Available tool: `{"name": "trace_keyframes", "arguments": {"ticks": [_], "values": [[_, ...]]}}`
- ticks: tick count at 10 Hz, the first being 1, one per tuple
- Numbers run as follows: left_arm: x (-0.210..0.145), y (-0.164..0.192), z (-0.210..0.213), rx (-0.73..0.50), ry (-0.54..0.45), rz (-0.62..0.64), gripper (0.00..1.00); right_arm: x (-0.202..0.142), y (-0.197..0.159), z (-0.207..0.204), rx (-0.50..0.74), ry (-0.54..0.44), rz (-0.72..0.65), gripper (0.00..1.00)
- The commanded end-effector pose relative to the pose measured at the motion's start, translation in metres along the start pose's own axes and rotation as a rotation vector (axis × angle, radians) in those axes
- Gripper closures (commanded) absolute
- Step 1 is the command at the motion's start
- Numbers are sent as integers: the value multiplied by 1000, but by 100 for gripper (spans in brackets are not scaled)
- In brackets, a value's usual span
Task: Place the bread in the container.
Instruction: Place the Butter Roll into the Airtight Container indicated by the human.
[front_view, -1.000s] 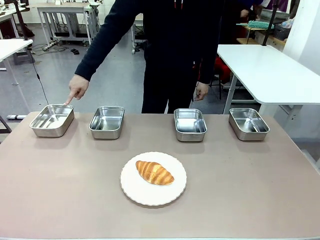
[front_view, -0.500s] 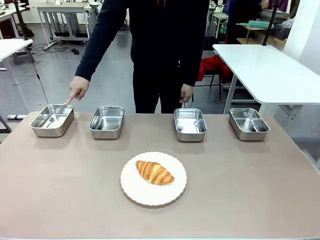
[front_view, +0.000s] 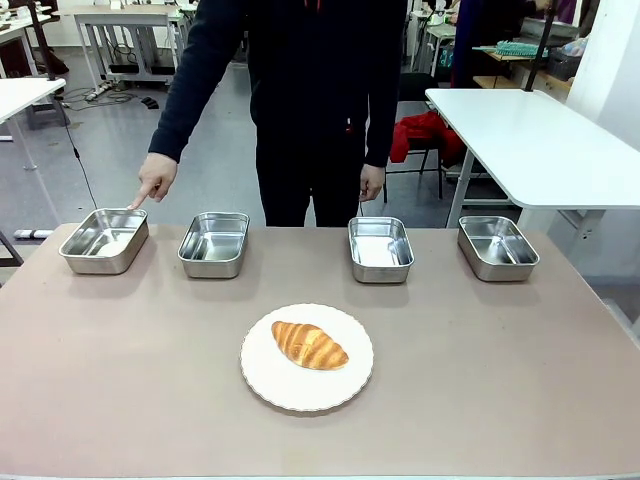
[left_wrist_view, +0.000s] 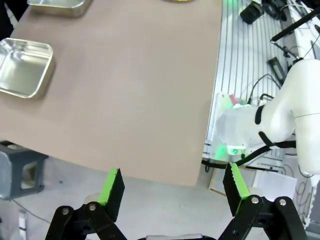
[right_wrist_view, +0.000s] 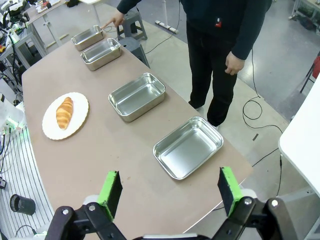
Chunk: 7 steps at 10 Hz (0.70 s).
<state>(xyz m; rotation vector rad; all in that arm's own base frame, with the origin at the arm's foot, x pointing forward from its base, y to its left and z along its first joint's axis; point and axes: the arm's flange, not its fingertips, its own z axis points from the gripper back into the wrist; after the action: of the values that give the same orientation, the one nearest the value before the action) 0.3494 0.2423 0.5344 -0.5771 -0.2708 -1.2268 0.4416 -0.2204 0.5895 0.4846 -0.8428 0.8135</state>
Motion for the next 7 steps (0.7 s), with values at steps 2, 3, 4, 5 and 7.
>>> {"name": "trace_keyframes", "arguments": {"ticks": [2,3,4,5,7], "values": [[35,3,-7,27,62,-59,0,3,1,0,1,-8,7,0],[74,13,-18,10,99,-132,0,3,1,0,1,-8,7,0],[113,19,-32,-4,143,-205,0,3,1,0,1,-8,7,0],[155,21,-51,-26,189,-286,0,3,1,0,1,-8,7,0],[218,22,-97,-76,254,-426,0,3,1,0,1,-8,7,0]]}}
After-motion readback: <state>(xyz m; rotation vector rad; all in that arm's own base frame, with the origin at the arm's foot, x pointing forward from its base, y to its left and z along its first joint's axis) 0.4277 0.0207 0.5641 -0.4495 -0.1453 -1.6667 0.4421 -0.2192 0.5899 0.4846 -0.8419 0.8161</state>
